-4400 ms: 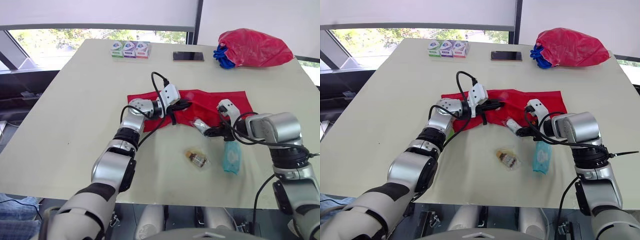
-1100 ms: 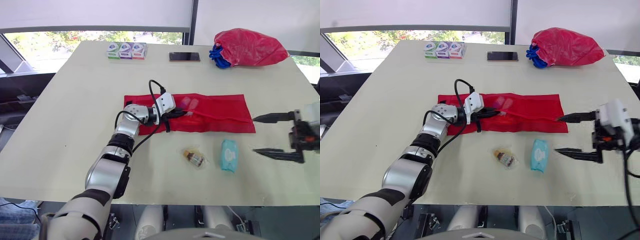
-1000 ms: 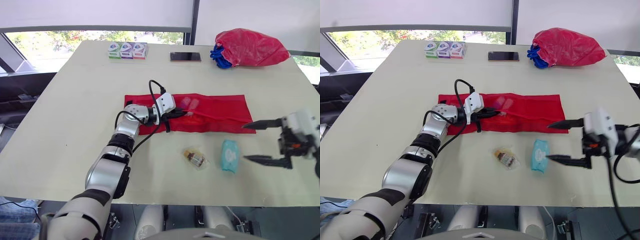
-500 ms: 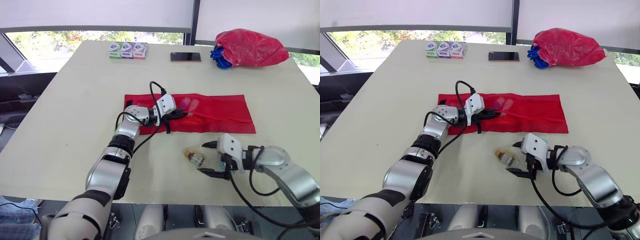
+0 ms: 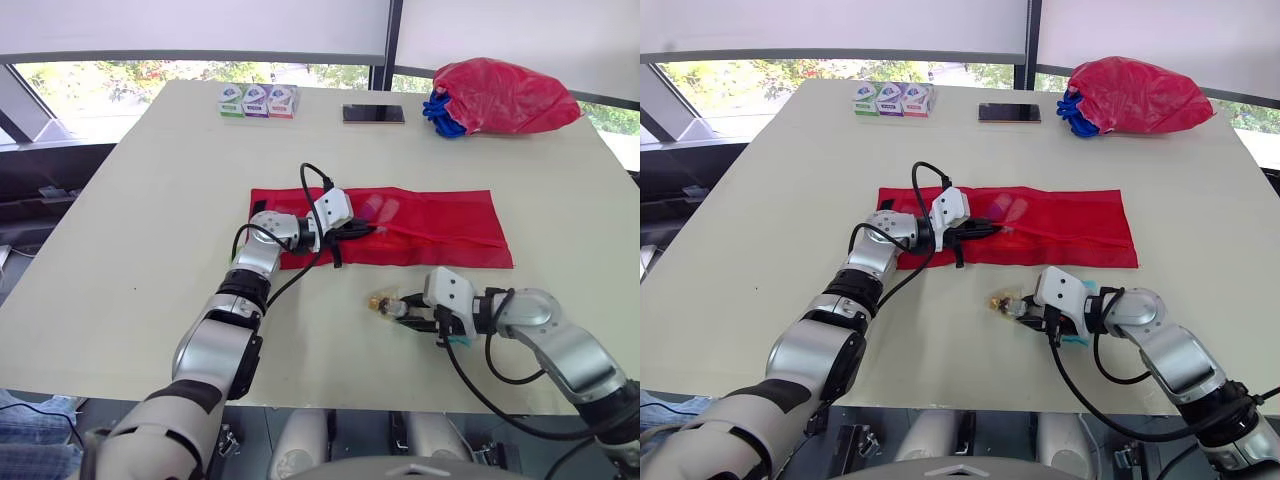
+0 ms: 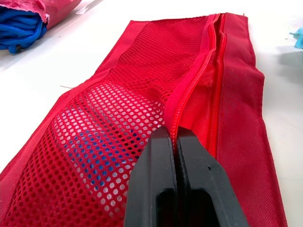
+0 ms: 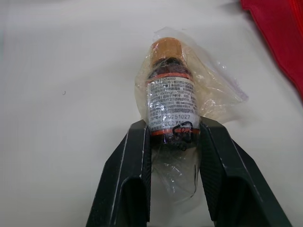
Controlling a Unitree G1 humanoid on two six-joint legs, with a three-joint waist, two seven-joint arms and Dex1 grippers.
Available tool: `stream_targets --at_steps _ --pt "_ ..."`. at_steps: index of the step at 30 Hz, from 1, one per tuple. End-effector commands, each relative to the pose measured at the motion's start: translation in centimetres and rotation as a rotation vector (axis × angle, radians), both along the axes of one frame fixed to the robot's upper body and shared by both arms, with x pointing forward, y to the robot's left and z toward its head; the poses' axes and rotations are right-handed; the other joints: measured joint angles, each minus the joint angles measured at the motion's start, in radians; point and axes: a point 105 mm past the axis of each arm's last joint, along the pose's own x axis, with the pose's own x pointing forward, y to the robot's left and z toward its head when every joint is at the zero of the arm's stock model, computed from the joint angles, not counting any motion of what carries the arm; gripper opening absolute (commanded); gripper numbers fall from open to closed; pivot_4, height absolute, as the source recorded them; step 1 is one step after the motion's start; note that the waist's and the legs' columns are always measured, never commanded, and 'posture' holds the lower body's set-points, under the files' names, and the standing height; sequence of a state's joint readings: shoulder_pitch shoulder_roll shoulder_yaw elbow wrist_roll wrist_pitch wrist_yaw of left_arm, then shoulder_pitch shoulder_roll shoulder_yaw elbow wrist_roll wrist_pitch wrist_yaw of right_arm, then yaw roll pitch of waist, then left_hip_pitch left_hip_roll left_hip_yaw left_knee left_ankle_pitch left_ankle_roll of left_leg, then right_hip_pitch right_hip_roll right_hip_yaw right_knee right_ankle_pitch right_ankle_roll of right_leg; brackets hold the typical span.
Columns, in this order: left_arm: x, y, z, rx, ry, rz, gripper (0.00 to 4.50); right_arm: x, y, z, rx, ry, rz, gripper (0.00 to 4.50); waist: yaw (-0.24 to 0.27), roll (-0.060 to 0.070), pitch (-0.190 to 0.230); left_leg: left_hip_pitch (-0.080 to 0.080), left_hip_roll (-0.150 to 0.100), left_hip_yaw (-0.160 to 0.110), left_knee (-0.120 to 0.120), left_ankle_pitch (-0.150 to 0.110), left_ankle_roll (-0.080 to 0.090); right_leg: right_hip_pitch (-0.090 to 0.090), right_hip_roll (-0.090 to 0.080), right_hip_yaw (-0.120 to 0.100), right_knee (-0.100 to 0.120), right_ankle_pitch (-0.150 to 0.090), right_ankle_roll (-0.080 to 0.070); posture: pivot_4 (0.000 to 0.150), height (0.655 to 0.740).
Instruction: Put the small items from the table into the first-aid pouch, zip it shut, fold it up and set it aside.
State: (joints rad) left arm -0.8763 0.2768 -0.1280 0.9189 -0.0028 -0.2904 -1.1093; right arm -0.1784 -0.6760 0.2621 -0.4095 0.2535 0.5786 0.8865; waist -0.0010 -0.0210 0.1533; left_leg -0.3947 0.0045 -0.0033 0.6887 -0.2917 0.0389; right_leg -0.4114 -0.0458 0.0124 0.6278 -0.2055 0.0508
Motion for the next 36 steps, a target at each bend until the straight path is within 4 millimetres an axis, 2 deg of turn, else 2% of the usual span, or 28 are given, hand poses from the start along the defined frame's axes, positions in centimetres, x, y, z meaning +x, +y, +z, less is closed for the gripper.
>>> stream_targets --at_steps 1,4,8,12,16,22,29,33,34,35,36 --pt "0.1 -0.4 1.5 -0.026 -0.048 -0.01 0.0 1.1 0.1 2.9 0.078 -0.033 -0.117 0.84 -0.001 0.0 0.0 0.0 0.0 0.0 0.0 0.0 0.0 0.0 0.0 0.0 0.0 0.0 0.0 0.15 0.74" --pt "-0.1 -0.7 1.6 -0.039 -0.047 -0.021 0.0 3.2 0.2 3.8 0.13 -0.011 -0.298 0.84 -0.003 0.0 0.0 0.0 0.001 0.0 0.0 0.0 0.0 0.0 0.0 0.0 0.001 0.0 0.0 0.15 0.74" --pt "-0.4 -0.9 2.0 -0.053 -0.051 -0.032 0.0 4.9 0.3 3.1 0.105 0.017 -0.426 0.84 -0.001 0.0 0.0 0.0 0.0 -0.001 0.0 0.0 -0.001 0.0 0.0 0.0 0.002 0.0 0.0 0.15 0.74" --pt "-1.0 -1.4 2.2 -0.067 -0.053 -0.051 0.0 7.3 0.7 2.8 0.18 0.068 -0.639 0.84 -0.008 0.0 0.0 0.0 0.0 0.0 0.0 0.0 0.0 -0.001 0.0 0.0 0.001 0.0 0.0 0.15 0.74" --pt "-1.5 -1.7 2.0 -0.071 -0.046 -0.057 0.0 8.7 0.7 2.9 0.243 0.081 -0.773 0.84 -0.007 0.0 0.0 0.0 0.0 -0.001 -0.001 0.0 -0.001 -0.001 0.0 -0.001 0.002 0.0 0.0 0.15 0.74" --pt "-2.3 -2.3 1.4 -0.061 -0.033 -0.086 0.0 10.8 0.8 3.7 0.384 0.108 -0.942 0.84 -0.011 0.001 0.0 0.0 0.0 -0.001 -0.001 0.0 -0.001 -0.001 0.0 0.0 0.003 0.0 0.0 0.15 0.74" --pt "-2.7 -2.9 1.1 -0.057 -0.026 -0.104 0.0 11.8 1.4 3.4 0.424 0.117 -0.985 0.84 -0.012 0.001 0.0 0.0 0.0 -0.001 -0.001 0.001 -0.001 -0.001 0.0 0.0 0.003 0.0 0.0 0.15 0.74" --pt "-2.3 -2.5 1.0 -0.053 -0.02 -0.086 0.0 11.3 1.5 3.3 0.408 0.116 -0.946 2.75 -0.012 0.001 0.0 0.0 0.0 -0.001 -0.001 0.001 -0.001 -0.001 0.0 0.0 0.003 0.0 0.0 0.15 0.74" --pt "-2.2 -2.4 0.9 -0.053 -0.018 -0.078 0.0 11.0 1.6 3.3 0.392 0.115 -0.921 2.97 -0.012 0.001 -0.001 0.0 0.0 -0.001 -0.001 0.001 -0.001 -0.001 0.0 0.0 0.003 0.0 0.0 0.15 0.74" --pt "-1.9 -2.2 0.9 -0.053 -0.017 -0.067 0.0 10.4 1.7 3.2 0.362 0.107 -0.877 3.58 -0.012 0.001 -0.001 0.001 0.0 -0.001 -0.001 0.001 -0.001 -0.001 0.0 0.0 0.003 0.0 0.0 0.15 0.74" --pt "-1.8 -2.1 0.9 -0.054 -0.016 -0.06 0.0 10.0 1.8 3.1 0.34 0.102 -0.846 3.58 -0.012 0.001 -0.001 0.001 0.0 -0.001 -0.001 0.0 -0.001 -0.001 0.0 0.0 0.003 0.0 0.0 0.15 0.74"
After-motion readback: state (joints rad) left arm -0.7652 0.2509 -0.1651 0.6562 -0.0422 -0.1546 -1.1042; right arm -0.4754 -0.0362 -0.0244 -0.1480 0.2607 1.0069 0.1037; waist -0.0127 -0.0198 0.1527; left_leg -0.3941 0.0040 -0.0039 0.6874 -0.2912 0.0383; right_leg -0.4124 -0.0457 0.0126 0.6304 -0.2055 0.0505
